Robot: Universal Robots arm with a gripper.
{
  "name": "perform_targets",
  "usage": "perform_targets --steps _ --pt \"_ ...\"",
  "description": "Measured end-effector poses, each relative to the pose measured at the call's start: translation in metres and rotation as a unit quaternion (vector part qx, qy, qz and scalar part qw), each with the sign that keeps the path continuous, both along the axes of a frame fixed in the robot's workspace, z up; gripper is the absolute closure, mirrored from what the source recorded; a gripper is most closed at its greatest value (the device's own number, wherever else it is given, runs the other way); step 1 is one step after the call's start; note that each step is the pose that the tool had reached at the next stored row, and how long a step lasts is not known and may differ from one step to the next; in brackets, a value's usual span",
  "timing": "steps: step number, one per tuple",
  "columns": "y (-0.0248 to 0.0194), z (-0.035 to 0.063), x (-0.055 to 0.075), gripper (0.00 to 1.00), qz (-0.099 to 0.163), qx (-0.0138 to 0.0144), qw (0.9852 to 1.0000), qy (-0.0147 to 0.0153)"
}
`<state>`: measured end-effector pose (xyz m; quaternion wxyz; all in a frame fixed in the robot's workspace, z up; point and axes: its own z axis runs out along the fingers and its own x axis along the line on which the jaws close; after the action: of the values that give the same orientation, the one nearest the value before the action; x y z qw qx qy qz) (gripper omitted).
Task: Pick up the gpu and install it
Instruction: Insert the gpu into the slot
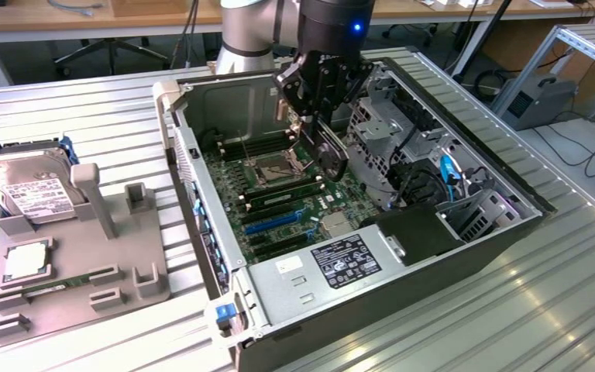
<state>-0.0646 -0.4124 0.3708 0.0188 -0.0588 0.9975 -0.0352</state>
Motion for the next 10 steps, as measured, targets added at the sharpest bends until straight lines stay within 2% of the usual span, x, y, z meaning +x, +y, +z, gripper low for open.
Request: perform_targets --steps 10 --pt "0.0000 0.0000 0.0000 0.73 0.013 0.0000 0.9999 0.0000"
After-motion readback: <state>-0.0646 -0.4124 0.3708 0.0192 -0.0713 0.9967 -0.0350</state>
